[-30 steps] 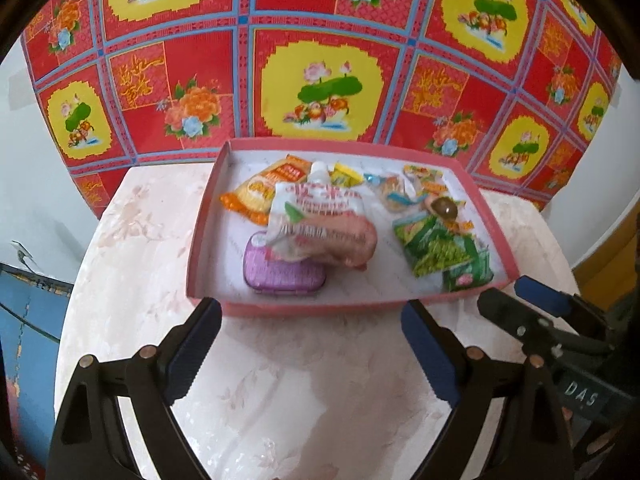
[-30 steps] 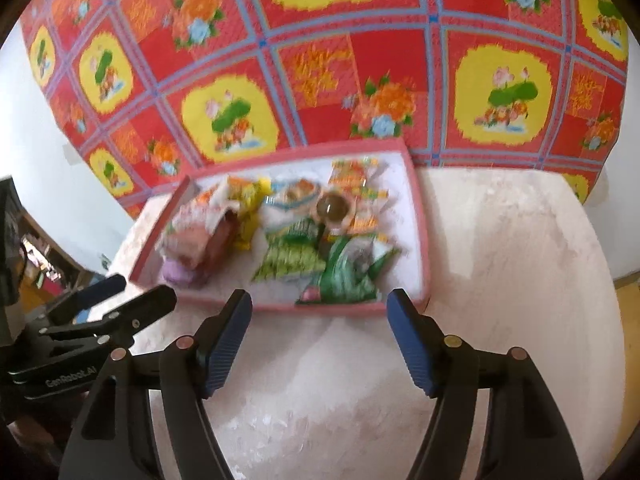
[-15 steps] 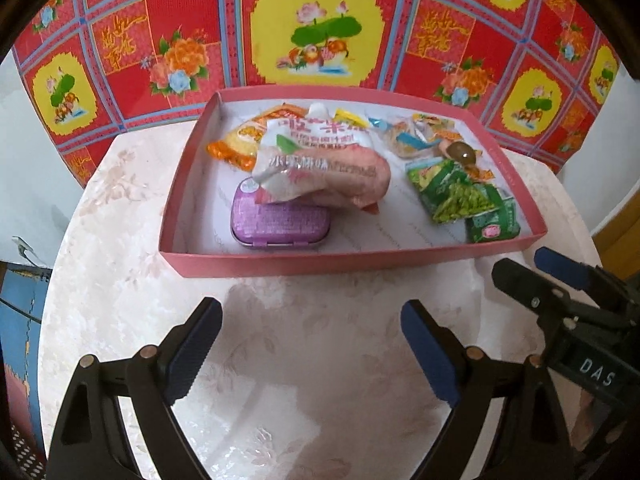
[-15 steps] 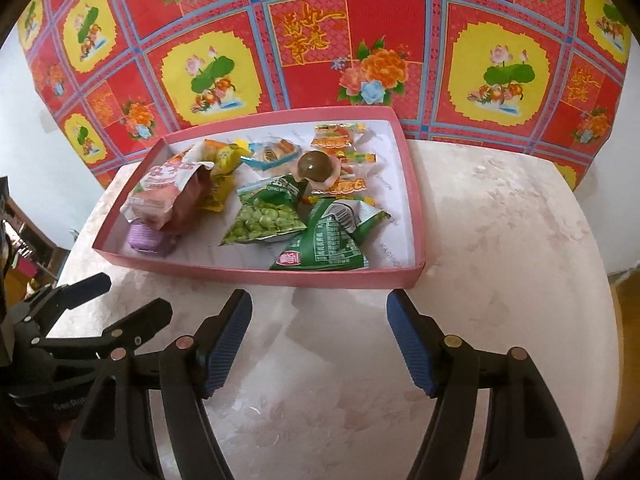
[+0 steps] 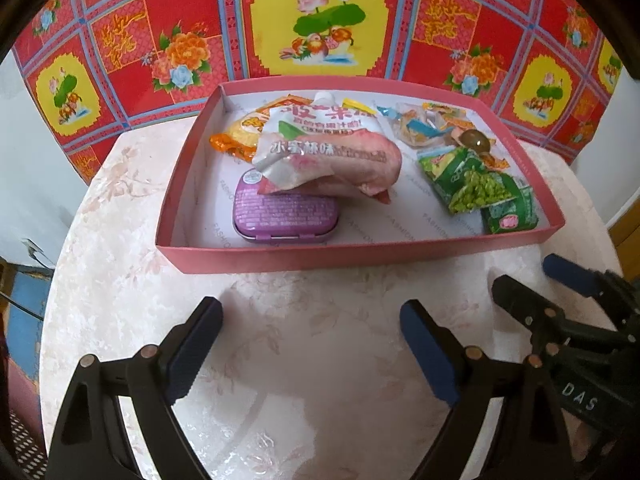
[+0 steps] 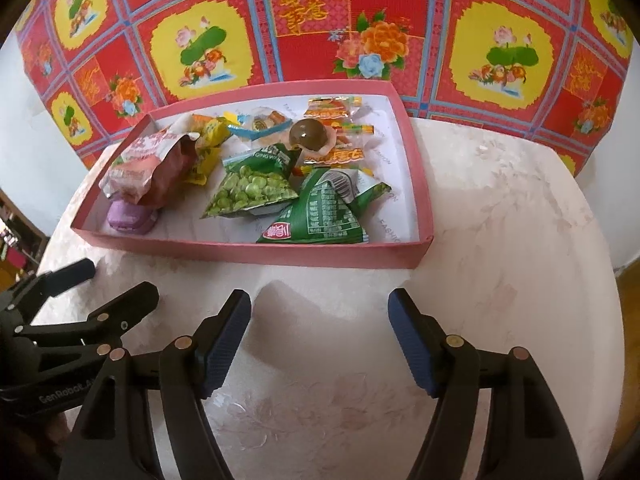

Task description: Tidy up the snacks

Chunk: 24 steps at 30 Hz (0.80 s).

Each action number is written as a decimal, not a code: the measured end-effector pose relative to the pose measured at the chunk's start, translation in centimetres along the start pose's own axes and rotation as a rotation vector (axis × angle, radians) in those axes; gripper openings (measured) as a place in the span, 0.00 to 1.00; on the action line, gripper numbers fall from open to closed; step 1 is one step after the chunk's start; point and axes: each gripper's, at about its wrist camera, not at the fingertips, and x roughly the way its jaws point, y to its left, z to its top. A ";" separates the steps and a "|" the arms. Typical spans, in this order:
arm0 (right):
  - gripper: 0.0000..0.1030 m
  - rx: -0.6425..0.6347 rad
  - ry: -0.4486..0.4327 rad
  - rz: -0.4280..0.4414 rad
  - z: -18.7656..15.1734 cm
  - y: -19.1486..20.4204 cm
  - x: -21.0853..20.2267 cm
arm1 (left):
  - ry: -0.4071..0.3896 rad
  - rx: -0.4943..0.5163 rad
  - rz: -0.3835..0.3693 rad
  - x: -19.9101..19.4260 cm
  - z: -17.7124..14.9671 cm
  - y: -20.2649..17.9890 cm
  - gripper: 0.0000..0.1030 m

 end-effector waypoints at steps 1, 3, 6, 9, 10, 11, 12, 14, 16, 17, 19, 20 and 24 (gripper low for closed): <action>0.72 -0.002 0.000 -0.009 0.0 0.1 0.1 | -0.003 -0.005 0.000 0.0 0.0 0.0 0.90; 0.72 0.009 -0.003 -0.011 0.0 0.0 0.1 | -0.003 -0.013 0.004 0.0 0.0 0.0 0.90; 0.72 0.009 -0.007 -0.014 0.0 0.0 0.1 | -0.009 -0.021 0.009 0.1 0.1 -0.2 0.90; 0.72 0.007 -0.012 -0.019 -0.1 0.0 0.1 | -0.014 -0.020 0.008 0.0 -0.1 -0.1 0.89; 0.72 0.006 -0.012 -0.021 -0.1 0.0 0.1 | -0.015 -0.020 0.008 0.0 -0.1 -0.1 0.89; 0.72 0.005 -0.013 -0.025 -0.1 0.1 0.2 | -0.015 -0.020 0.008 0.0 -0.1 -0.1 0.89; 0.72 -0.001 -0.014 -0.030 -0.1 0.1 0.2 | -0.013 -0.020 0.008 0.0 -0.1 0.0 0.89; 0.72 -0.012 -0.010 -0.037 -0.1 0.3 0.3 | -0.010 -0.019 0.008 0.0 0.0 0.0 0.89; 0.72 -0.016 -0.007 -0.045 0.0 0.4 0.3 | -0.012 -0.018 0.005 0.0 -0.1 0.2 0.89; 0.72 -0.015 -0.009 -0.048 0.0 0.5 0.4 | -0.012 -0.017 0.005 0.0 -0.1 0.1 0.89; 0.72 -0.008 -0.013 -0.053 -0.1 0.5 0.5 | -0.013 -0.011 0.002 -0.1 -0.2 0.1 0.89; 0.72 -0.006 -0.014 -0.055 -0.1 0.5 0.5 | -0.013 -0.010 0.001 -0.1 -0.2 0.2 0.89; 0.73 0.001 -0.016 -0.060 -0.1 0.4 0.6 | -0.018 -0.013 0.000 -0.1 -0.3 0.3 0.89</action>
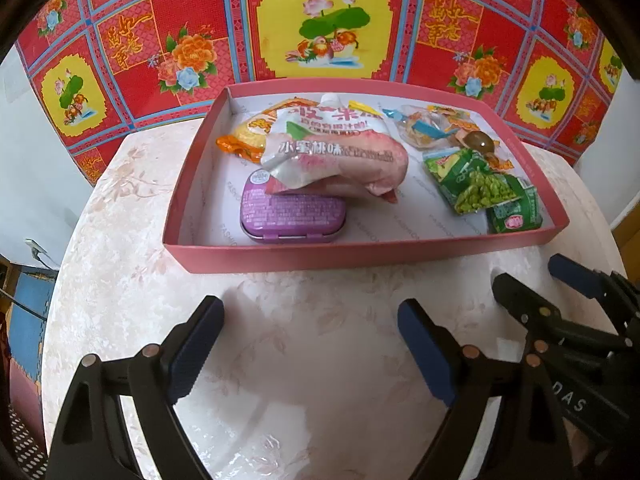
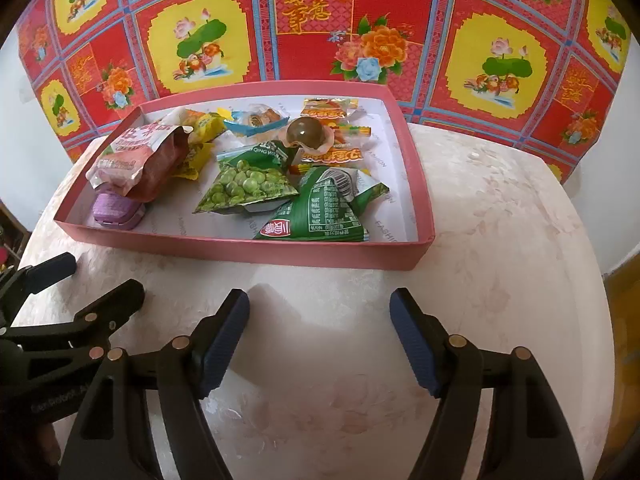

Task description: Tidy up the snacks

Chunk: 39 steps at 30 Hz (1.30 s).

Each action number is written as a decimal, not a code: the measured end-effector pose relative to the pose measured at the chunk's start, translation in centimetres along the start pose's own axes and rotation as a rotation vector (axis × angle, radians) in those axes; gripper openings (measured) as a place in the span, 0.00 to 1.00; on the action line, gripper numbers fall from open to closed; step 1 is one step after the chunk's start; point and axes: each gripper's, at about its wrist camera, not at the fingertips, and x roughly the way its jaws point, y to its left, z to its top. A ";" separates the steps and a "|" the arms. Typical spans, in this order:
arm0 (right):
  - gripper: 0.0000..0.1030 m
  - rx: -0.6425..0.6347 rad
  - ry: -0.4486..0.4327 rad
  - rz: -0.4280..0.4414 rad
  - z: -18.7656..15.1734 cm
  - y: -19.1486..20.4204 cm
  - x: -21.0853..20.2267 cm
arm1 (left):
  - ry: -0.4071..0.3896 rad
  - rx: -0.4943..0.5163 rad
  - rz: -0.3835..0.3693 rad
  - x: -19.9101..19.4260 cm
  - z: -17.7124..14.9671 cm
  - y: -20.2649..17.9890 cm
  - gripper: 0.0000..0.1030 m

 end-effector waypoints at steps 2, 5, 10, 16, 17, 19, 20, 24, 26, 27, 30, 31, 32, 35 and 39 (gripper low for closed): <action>0.73 0.001 0.002 0.000 0.0 -0.1 0.0 | -0.007 -0.003 0.002 0.0 0.0 0.0 0.89; 0.73 -0.002 0.004 -0.001 0.0 0.0 0.1 | -0.011 -0.002 0.003 0.0 0.0 0.1 0.89; 0.73 -0.002 0.007 -0.001 0.1 0.0 0.1 | -0.016 -0.003 0.004 0.0 -0.1 0.0 0.89; 0.73 -0.004 0.009 0.001 0.2 -0.1 0.1 | -0.016 -0.002 0.004 -0.1 -0.1 0.0 0.89; 0.73 -0.004 0.009 0.001 0.2 -0.1 0.1 | -0.016 -0.004 0.004 0.0 -0.1 0.0 0.89; 0.73 -0.006 0.008 0.003 0.1 -0.1 0.1 | -0.016 -0.004 0.004 0.0 -0.1 0.0 0.89; 0.73 -0.008 0.008 0.005 0.1 -0.1 0.1 | -0.016 -0.004 0.004 -0.1 -0.1 0.0 0.89; 0.73 -0.012 0.003 0.011 0.0 -0.1 0.1 | -0.016 -0.005 0.006 0.0 -0.1 0.0 0.89; 0.73 -0.012 0.001 0.013 -0.1 -0.1 0.1 | -0.015 -0.006 0.007 0.0 0.0 0.0 0.89; 0.73 -0.013 -0.001 0.013 -0.1 -0.1 0.0 | -0.016 -0.005 0.007 0.0 0.0 0.0 0.89; 0.73 -0.016 -0.002 0.014 -0.1 -0.1 0.1 | -0.020 -0.006 0.007 0.0 -0.1 0.0 0.89; 0.73 -0.016 -0.003 0.014 -0.1 -0.1 0.0 | -0.022 -0.007 0.007 0.0 -0.1 0.0 0.89; 0.73 -0.015 -0.003 0.013 -0.1 -0.1 0.0 | -0.022 -0.007 0.008 0.0 -0.1 0.0 0.89; 0.73 -0.012 -0.007 0.012 -0.1 -0.1 0.0 | -0.023 -0.006 0.007 -0.1 -0.1 0.0 0.89; 0.74 -0.011 -0.007 0.011 -0.1 -0.1 0.0 | -0.029 -0.008 0.008 -0.1 -0.1 0.0 0.89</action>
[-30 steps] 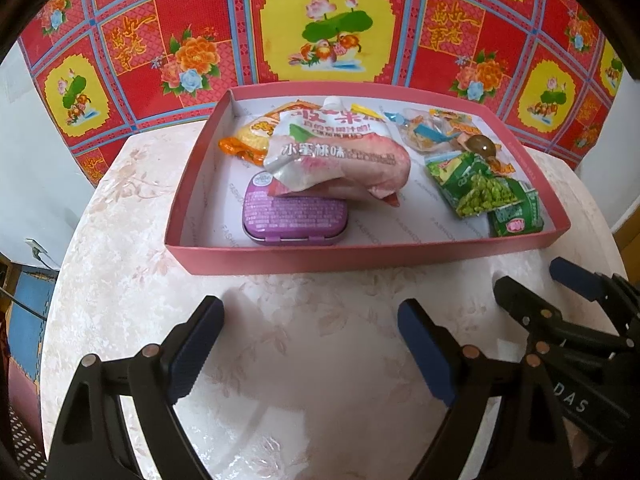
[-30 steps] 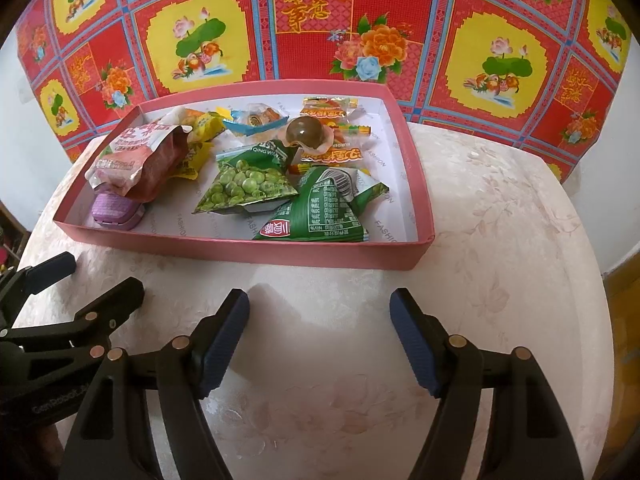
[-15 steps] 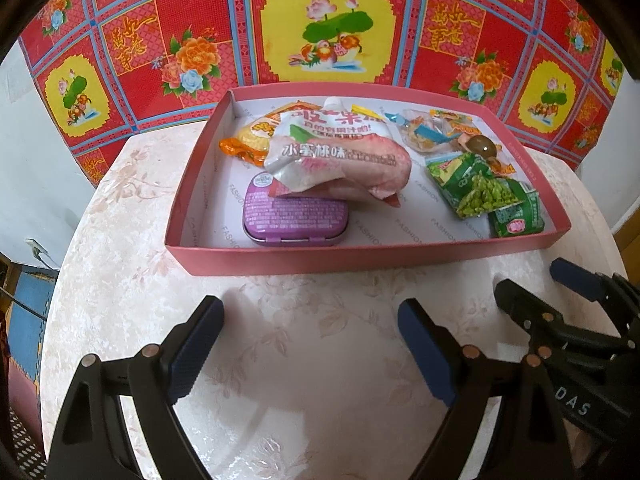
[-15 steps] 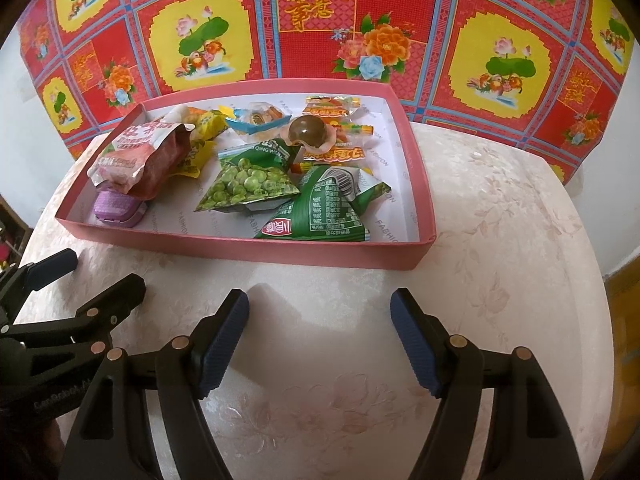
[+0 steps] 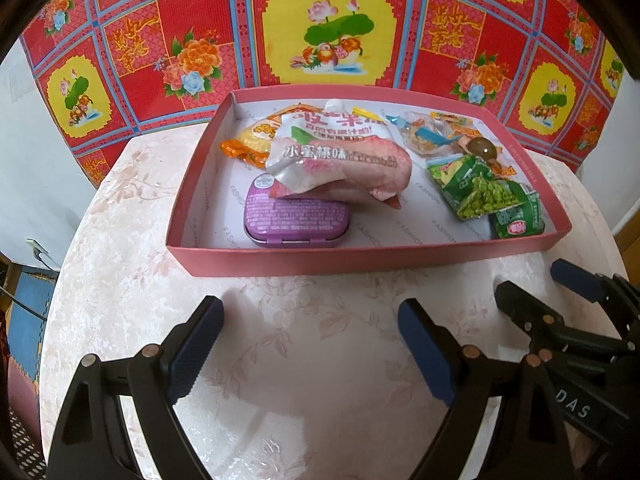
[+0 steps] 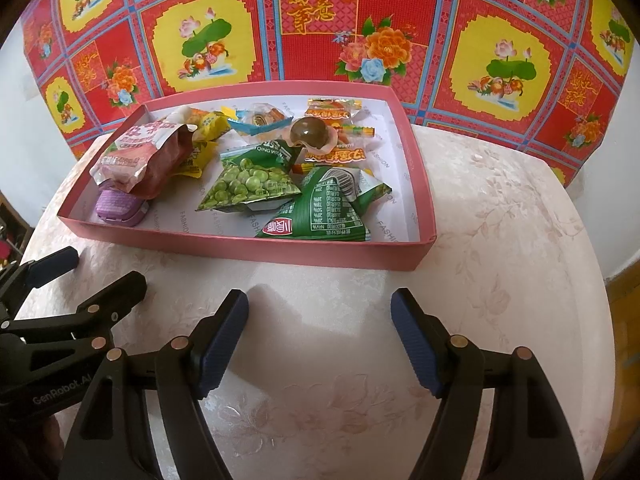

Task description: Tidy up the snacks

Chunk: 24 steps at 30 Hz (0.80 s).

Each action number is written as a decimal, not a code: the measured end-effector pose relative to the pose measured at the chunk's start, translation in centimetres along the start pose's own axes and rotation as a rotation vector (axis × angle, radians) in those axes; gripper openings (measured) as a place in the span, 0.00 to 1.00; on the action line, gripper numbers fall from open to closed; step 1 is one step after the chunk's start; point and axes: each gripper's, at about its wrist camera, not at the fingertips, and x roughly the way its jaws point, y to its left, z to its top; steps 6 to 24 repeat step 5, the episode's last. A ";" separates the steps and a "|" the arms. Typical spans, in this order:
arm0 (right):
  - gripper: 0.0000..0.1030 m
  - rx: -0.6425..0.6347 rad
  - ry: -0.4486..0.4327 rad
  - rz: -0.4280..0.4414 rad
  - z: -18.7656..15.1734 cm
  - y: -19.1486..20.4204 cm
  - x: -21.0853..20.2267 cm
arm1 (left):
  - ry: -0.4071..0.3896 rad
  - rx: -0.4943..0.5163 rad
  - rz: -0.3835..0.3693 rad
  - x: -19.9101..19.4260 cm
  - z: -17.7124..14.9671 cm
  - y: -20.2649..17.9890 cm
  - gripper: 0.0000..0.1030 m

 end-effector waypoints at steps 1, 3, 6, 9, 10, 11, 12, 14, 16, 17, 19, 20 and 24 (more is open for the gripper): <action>0.74 0.001 -0.001 -0.001 0.0 0.0 0.0 | -0.001 0.000 0.000 0.0 0.0 0.0 0.89; 0.74 0.002 -0.003 -0.003 0.0 0.0 0.0 | -0.004 0.002 0.000 0.0 0.0 0.1 0.89; 0.75 0.002 -0.008 -0.004 0.0 0.0 0.0 | -0.010 0.006 -0.002 0.0 -0.1 0.1 0.90; 0.75 0.002 -0.008 -0.004 0.0 0.0 0.0 | -0.010 0.006 -0.002 0.0 -0.1 0.1 0.90; 0.75 0.002 -0.008 -0.004 0.0 0.0 0.0 | -0.010 0.006 -0.002 0.0 -0.1 0.1 0.90; 0.75 0.002 -0.008 -0.004 0.0 0.0 0.0 | -0.010 0.006 -0.002 0.0 -0.1 0.1 0.90; 0.75 0.002 -0.008 -0.004 0.0 0.0 0.0 | -0.010 0.006 -0.002 0.0 -0.1 0.1 0.90; 0.75 0.002 -0.008 -0.004 0.0 0.0 0.0 | -0.010 0.006 -0.002 0.0 -0.1 0.1 0.90; 0.75 0.002 -0.008 -0.004 0.0 0.0 0.0 | -0.010 0.006 -0.002 0.0 -0.1 0.1 0.90; 0.75 0.002 -0.008 -0.004 0.0 0.0 0.0 | -0.010 0.006 -0.002 0.0 -0.1 0.1 0.90; 0.75 0.002 -0.008 -0.004 0.0 0.0 0.0 | -0.010 0.006 -0.002 0.0 -0.1 0.1 0.90; 0.75 0.002 -0.008 -0.004 0.0 0.0 0.0 | -0.010 0.006 -0.002 0.0 -0.1 0.1 0.90; 0.75 0.002 -0.008 -0.004 0.0 0.0 0.0 | -0.010 0.006 -0.002 0.0 -0.1 0.1 0.90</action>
